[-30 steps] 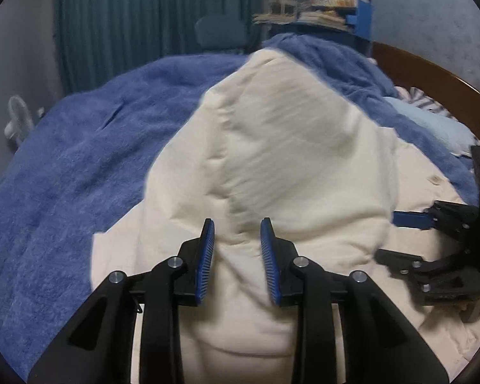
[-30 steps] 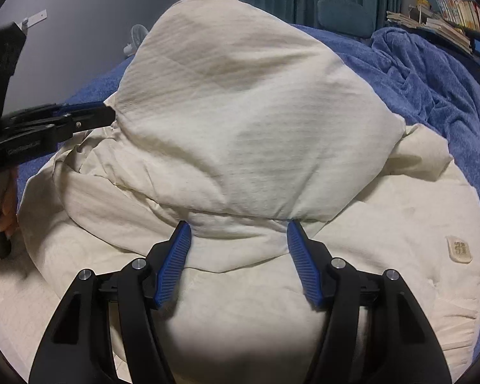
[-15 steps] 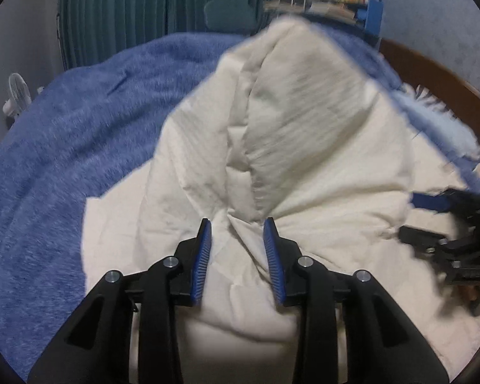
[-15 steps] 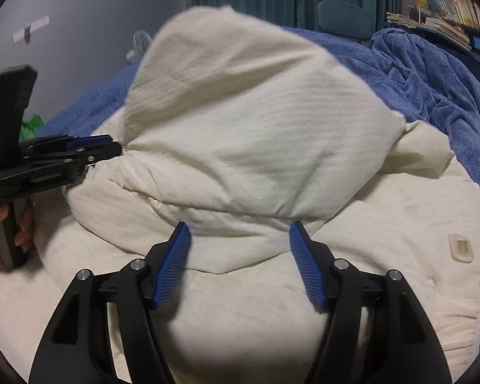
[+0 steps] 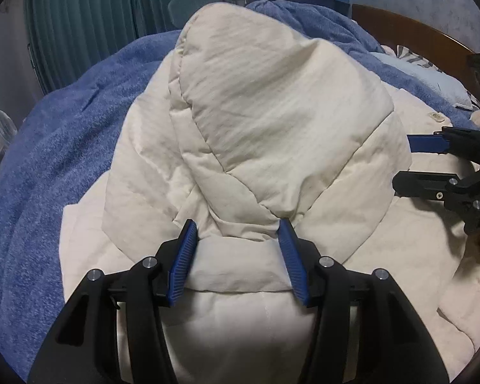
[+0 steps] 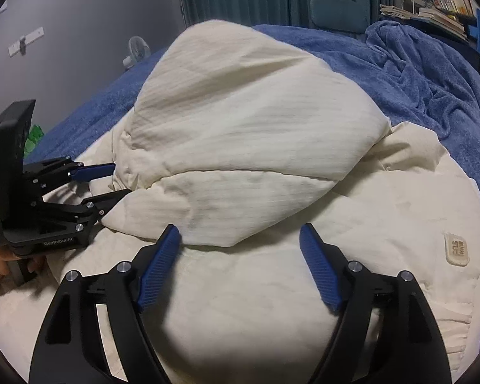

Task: Fold large clothes
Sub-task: 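Release the hood and smooth it flat with both open grippers, then move both grippers to the tan hem band of the jacket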

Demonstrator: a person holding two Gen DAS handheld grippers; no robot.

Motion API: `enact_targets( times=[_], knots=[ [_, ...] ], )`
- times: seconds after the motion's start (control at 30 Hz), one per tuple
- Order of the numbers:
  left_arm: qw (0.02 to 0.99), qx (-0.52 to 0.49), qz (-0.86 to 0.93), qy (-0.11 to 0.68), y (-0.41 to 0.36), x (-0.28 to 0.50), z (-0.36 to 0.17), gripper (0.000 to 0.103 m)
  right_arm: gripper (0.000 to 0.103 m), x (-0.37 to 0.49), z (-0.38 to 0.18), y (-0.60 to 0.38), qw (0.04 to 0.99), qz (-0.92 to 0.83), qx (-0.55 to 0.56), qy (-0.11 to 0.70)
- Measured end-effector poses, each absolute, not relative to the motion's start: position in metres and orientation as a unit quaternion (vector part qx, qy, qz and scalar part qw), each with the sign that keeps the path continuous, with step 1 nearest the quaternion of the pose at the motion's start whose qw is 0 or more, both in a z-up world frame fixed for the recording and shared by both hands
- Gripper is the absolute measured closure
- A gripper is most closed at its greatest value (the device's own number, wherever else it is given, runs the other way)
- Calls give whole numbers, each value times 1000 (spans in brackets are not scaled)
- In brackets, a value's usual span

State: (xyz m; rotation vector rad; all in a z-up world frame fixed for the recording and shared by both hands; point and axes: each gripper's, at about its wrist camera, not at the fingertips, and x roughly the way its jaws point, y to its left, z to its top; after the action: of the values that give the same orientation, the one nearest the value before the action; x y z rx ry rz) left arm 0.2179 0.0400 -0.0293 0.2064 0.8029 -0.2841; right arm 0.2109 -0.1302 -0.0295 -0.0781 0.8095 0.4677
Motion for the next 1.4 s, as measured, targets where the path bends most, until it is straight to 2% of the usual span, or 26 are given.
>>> enact_targets(
  times=[0.07, 0.17, 0.33, 0.37, 0.6, 0.7, 0.87, 0.97, 1.1, 1.27, 1.4],
  knots=[
    [910, 90, -144, 379, 44, 215, -21, 53, 19, 210, -21, -135, 894, 228, -18, 385],
    [913, 58, -150, 376, 52, 218, -9, 47, 17, 209, -3, -146, 903, 224, 10, 365],
    [915, 40, -129, 380, 56, 216, 12, 28, 11, 195, 32, -161, 911, 208, 30, 354],
    [918, 35, -125, 376, 56, 211, 23, 27, 8, 190, 40, -162, 913, 205, 30, 352],
    [940, 27, -106, 324, 58, 146, 104, 21, 7, 122, 129, -185, 936, 194, 55, 287],
    [938, 10, -102, 332, 65, 108, 122, 18, 7, 99, 145, -194, 936, 178, 52, 299],
    [927, -14, -78, 368, 81, 56, 121, 14, 7, 62, 131, -209, 927, 152, 24, 342],
    [919, -19, -63, 389, 91, 27, 105, 14, 7, 42, 112, -228, 915, 115, 10, 387],
    [908, -66, -44, 411, 117, -9, 76, 14, 7, 6, 108, -265, 917, 78, 13, 390],
    [903, -124, -26, 411, 149, -54, 58, 14, 7, -27, 71, -324, 901, 39, 87, 423],
    [886, -86, -19, 455, 146, -76, 53, 14, 7, -53, 49, -349, 882, 35, 118, 455]
  ],
)
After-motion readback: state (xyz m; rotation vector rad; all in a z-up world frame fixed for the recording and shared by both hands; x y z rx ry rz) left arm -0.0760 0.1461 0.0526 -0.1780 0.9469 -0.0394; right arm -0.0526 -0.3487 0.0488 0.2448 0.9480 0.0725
